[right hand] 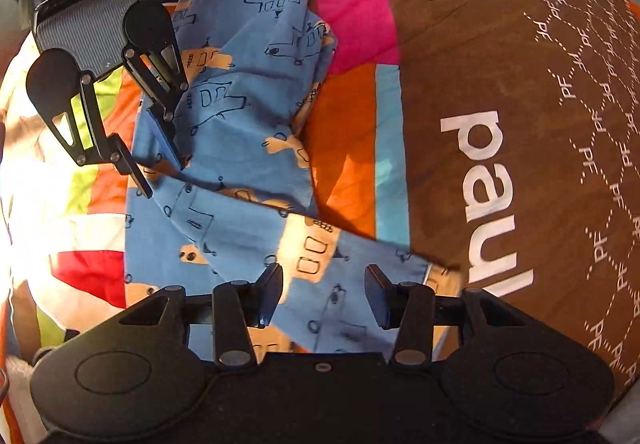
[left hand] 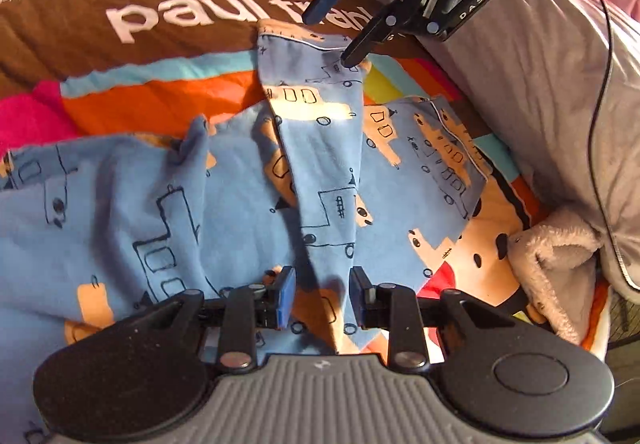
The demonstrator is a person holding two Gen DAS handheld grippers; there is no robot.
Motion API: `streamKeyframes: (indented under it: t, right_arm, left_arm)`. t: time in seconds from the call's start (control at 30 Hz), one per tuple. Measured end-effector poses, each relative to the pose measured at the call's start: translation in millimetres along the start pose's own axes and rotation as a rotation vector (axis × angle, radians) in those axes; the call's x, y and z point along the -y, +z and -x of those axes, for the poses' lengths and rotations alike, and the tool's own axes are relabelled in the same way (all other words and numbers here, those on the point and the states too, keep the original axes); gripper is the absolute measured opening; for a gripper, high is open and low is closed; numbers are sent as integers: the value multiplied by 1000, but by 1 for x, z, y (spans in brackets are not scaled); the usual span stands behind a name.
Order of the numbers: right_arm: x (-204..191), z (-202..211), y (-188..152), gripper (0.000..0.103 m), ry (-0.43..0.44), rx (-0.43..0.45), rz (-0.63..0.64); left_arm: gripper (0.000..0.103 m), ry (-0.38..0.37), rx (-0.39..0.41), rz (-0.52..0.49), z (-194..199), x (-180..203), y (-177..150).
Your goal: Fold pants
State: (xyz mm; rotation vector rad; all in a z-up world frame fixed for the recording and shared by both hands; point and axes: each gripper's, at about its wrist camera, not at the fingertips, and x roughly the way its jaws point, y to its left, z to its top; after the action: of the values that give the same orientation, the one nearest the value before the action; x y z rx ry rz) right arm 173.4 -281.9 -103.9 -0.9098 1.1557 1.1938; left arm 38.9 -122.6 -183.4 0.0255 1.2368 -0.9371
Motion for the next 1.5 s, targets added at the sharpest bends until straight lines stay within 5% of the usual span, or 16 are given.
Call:
streamKeyframes:
  t: [0.2, 0.5, 0.8, 1.1, 1.27, 1.5]
  right_arm:
    - [8, -19, 6, 42, 27, -99, 323]
    - [52, -57, 26, 29, 19, -254, 517]
    - [62, -81, 40, 17, 119, -400, 670]
    - [64, -106, 48, 27, 207, -511, 720]
    - [78, -101, 54, 7, 224, -514, 663]
    - [78, -48, 40, 6, 177, -411, 552]
  left_arm:
    - [31, -63, 12, 64, -4, -4, 4]
    - [31, -71, 11, 54, -8, -5, 0]
    - [31, -86, 1, 51, -12, -8, 2]
    - [31, -88, -14, 43, -17, -8, 4]
    - [31, -88, -14, 44, -17, -8, 3]
    - [31, -67, -13, 15, -12, -1, 1]
